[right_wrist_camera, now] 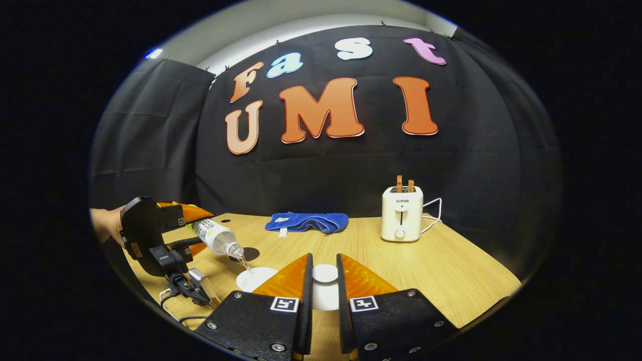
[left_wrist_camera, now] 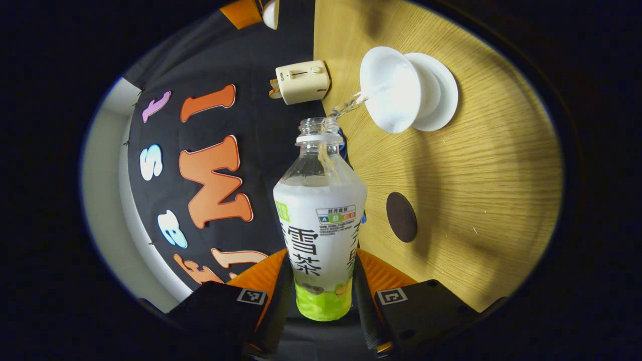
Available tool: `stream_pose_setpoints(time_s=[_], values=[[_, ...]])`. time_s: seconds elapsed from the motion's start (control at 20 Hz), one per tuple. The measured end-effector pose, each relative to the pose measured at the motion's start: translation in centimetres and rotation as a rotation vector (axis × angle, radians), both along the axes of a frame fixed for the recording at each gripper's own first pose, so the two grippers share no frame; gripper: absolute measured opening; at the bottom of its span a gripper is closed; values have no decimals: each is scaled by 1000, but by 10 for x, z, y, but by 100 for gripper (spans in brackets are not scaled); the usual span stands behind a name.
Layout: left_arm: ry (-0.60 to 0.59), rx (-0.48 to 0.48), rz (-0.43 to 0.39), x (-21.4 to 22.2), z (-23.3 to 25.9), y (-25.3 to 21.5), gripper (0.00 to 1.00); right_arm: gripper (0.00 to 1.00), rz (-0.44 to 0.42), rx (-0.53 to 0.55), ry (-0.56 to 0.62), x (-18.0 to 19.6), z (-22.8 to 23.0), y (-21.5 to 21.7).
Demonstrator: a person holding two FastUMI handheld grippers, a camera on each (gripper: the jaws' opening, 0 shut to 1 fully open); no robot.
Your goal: Open the teacup lid with one hand, grasp the water bottle and pour water into the teacup with the other hand; after pouring, place the water bottle on the coaster and then close the teacup lid.
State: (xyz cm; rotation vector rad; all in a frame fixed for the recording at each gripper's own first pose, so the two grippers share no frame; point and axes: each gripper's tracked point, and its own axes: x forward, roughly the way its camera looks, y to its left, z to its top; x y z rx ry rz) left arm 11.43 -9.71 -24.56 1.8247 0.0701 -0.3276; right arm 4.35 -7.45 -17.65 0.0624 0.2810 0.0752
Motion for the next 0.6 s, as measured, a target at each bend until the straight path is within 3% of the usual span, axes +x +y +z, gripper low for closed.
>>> stream_pose_setpoints(time_s=[0.6], values=[[-60, 76, -36, 5, 17, -3, 64, 23, 26, -12, 2, 0, 0, 9]])
